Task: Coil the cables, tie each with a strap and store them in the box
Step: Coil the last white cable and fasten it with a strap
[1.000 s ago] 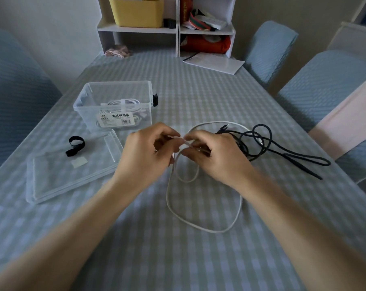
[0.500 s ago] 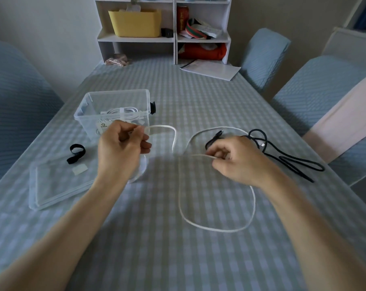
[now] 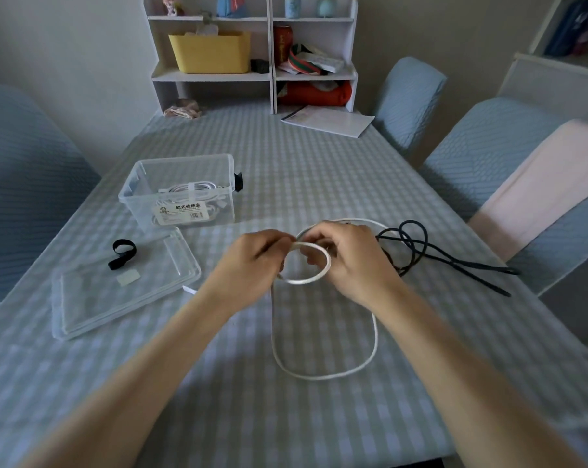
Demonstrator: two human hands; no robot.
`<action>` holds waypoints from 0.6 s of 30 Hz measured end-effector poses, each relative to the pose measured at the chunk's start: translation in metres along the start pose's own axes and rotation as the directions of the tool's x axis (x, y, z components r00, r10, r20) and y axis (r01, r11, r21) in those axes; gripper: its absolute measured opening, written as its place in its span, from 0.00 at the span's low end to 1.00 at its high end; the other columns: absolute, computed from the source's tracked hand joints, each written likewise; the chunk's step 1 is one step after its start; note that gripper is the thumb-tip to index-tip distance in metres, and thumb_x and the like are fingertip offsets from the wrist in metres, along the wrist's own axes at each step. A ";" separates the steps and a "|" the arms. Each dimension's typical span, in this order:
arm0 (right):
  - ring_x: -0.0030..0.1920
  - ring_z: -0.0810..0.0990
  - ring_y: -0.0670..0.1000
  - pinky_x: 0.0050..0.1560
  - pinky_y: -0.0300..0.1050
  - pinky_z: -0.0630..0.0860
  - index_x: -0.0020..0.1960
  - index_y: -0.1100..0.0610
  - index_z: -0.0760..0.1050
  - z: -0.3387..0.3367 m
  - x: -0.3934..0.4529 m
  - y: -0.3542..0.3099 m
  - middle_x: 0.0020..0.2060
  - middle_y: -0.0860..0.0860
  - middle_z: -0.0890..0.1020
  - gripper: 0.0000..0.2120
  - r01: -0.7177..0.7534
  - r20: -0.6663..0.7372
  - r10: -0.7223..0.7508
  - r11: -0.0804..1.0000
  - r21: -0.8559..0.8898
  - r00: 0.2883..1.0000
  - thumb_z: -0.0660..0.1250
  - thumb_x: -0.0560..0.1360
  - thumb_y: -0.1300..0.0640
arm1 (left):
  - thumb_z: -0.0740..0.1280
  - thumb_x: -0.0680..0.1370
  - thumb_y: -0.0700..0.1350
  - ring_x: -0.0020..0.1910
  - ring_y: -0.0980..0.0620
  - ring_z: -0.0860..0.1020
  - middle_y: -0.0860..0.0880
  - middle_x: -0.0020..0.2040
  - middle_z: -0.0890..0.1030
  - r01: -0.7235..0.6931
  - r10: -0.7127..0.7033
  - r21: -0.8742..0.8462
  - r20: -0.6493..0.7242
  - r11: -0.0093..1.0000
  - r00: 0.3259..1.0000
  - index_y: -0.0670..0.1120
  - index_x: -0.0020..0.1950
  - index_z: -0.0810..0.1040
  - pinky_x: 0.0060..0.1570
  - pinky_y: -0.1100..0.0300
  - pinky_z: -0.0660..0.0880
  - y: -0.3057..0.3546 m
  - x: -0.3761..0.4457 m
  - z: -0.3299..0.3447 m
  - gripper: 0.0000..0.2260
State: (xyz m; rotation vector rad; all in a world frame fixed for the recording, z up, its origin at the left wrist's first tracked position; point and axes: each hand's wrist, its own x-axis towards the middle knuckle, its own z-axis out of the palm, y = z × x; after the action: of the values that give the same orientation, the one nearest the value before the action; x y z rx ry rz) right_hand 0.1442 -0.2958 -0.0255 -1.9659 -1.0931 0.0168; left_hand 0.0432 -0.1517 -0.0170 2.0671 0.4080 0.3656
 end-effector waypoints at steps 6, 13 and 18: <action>0.36 0.80 0.40 0.36 0.34 0.73 0.46 0.51 0.81 0.002 -0.005 -0.001 0.35 0.41 0.81 0.02 -0.035 0.070 0.042 0.994 -0.104 0.997 0.73 0.75 0.54 | 0.60 0.83 0.44 0.39 0.48 0.79 0.50 0.38 0.81 0.062 -0.041 0.272 -0.082 0.960 0.996 0.48 0.46 0.80 0.37 0.57 0.67 -0.004 -0.001 -0.001 0.10; 0.23 0.72 0.43 0.28 0.41 0.71 0.41 0.53 0.78 -0.013 -0.023 0.007 0.24 0.39 0.76 0.07 -0.173 0.128 0.205 0.959 -0.224 0.970 0.67 0.78 0.55 | 0.58 0.82 0.40 0.47 0.42 0.77 0.47 0.44 0.80 0.083 0.072 0.343 -0.418 0.936 0.906 0.40 0.52 0.77 0.42 0.57 0.64 -0.018 0.005 -0.025 0.08; 0.34 0.79 0.46 0.38 0.49 0.77 0.46 0.54 0.81 -0.007 -0.019 0.006 0.34 0.46 0.82 0.11 -0.106 0.074 0.124 0.971 -0.215 0.989 0.64 0.80 0.49 | 0.54 0.86 0.42 0.49 0.44 0.85 0.43 0.46 0.85 0.030 -0.220 -0.727 -0.168 0.686 0.961 0.40 0.51 0.74 0.55 0.51 0.80 0.016 0.004 0.007 0.12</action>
State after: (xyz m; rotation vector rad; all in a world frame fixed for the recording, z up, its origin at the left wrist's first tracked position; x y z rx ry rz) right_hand 0.1396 -0.3153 -0.0317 -2.2355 -1.0710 0.0514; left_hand 0.0521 -0.1631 -0.0063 1.2074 0.4585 0.5927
